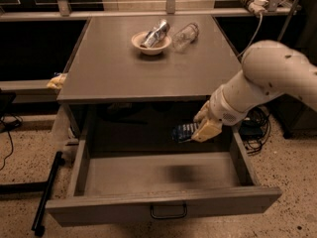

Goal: Pick rxbar blueberry from top drawer and place on counter

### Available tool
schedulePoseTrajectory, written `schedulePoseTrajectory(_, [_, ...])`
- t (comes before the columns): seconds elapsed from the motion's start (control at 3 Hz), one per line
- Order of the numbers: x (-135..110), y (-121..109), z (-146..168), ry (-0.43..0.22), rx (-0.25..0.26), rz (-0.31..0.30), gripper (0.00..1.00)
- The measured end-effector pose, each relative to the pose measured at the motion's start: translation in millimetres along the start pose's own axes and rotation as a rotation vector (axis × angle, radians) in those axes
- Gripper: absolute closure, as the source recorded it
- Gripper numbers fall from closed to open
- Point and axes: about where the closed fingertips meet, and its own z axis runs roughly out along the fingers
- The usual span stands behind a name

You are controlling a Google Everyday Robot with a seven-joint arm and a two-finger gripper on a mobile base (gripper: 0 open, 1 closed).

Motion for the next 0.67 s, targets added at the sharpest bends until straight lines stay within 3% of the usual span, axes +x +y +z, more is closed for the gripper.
schedulePoseTrajectory(0.33, [-62.8,-23.3,-83.8,0.016,0.126,-0.050,1.00])
schedulePoseTrajectory(0.67, [-61.9,-22.8,-82.7,0.016,0.124,-0.049,1.00])
